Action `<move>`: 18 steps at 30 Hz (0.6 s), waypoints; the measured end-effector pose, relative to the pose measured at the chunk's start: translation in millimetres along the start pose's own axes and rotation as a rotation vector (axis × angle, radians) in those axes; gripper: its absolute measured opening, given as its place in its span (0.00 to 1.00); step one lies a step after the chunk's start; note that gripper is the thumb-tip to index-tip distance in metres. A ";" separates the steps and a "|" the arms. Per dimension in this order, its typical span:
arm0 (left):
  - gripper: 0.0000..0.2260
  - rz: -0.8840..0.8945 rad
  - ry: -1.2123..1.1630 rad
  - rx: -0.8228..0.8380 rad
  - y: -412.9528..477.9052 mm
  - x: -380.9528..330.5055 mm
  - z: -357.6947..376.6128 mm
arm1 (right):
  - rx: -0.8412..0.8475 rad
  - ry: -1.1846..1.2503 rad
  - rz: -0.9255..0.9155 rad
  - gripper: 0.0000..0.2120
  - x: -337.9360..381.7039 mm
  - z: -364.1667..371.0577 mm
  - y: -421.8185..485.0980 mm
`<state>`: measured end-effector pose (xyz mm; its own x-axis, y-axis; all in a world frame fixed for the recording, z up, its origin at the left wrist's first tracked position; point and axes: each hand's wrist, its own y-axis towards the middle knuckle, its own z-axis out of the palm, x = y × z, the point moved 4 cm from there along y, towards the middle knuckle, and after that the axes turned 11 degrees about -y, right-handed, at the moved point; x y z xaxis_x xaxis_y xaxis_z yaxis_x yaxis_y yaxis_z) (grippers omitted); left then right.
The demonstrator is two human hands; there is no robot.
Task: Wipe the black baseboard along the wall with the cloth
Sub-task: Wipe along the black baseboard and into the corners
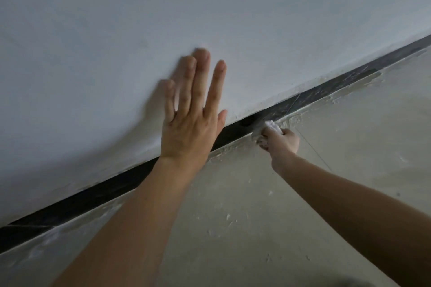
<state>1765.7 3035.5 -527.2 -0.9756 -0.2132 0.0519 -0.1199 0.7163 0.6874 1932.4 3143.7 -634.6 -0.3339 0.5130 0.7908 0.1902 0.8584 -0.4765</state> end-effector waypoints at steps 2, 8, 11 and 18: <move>0.43 0.055 -0.085 0.004 10.5 -15.7 1.3 | 0.077 -0.043 0.034 0.06 -7.6 -1.8 -3.7; 0.42 0.054 -0.057 -0.008 48.9 -53.5 25.6 | 0.224 -0.138 -0.012 0.06 -20.1 21.4 -5.5; 0.45 -0.011 0.125 -0.058 53.7 -58.3 38.3 | 0.162 -0.028 -0.046 0.04 -10.5 24.7 5.1; 0.47 -0.032 0.238 -0.077 55.0 -58.8 47.0 | 0.088 0.019 -0.064 0.05 -3.2 2.5 42.0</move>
<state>1807.8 3118.6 -526.5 -0.8998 -0.3921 0.1915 -0.1272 0.6554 0.7445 1939.1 3178.1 -658.1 -0.3249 0.4575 0.8277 0.0872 0.8860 -0.4555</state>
